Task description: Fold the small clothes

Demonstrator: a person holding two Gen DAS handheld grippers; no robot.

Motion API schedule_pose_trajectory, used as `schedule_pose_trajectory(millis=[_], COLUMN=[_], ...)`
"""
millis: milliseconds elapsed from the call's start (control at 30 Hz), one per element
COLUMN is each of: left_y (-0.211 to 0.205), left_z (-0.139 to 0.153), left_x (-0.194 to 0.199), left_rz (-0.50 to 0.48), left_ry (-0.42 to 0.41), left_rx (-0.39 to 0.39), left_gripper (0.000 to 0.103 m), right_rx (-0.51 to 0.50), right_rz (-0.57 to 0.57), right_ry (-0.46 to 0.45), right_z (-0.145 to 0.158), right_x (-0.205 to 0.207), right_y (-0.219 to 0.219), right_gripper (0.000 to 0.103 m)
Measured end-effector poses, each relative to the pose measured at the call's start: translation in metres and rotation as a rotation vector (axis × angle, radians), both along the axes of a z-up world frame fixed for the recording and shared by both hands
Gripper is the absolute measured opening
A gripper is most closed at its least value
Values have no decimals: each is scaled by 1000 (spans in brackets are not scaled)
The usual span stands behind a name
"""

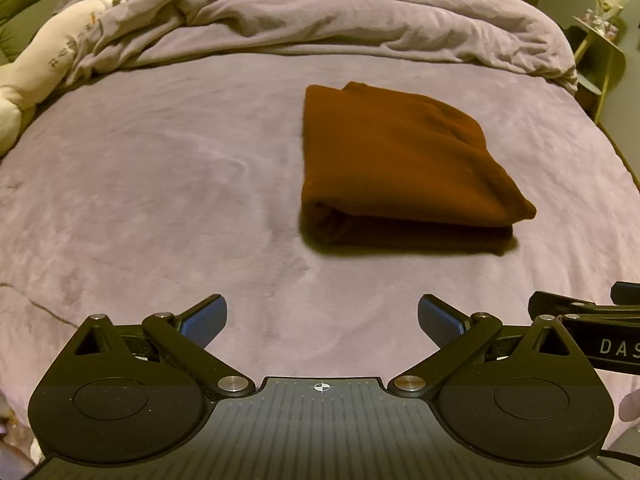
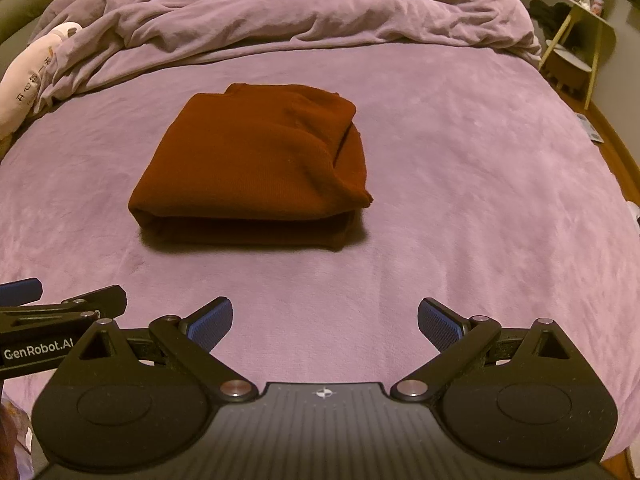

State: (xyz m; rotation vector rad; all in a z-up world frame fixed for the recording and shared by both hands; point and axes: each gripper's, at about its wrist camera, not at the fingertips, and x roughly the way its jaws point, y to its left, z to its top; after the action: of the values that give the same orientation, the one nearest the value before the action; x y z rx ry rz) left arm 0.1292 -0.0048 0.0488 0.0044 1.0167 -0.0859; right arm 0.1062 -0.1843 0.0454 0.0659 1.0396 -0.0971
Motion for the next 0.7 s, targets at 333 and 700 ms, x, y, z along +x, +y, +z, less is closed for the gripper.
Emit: schedule_pose_trajectory(millis=[333, 700], left_y=[2, 2], left_z=[0, 1], left_x=[1, 0], left_rz=[0, 2], left_ry=[-4, -5], left_rx=[1, 0], left_gripper=[103, 103], right_rx=[-1, -2], right_rz=[1, 0], right_ry=[0, 0], right_z=[0, 1], right_x=[-1, -1], right_y=[0, 0], right_gripper=[99, 99])
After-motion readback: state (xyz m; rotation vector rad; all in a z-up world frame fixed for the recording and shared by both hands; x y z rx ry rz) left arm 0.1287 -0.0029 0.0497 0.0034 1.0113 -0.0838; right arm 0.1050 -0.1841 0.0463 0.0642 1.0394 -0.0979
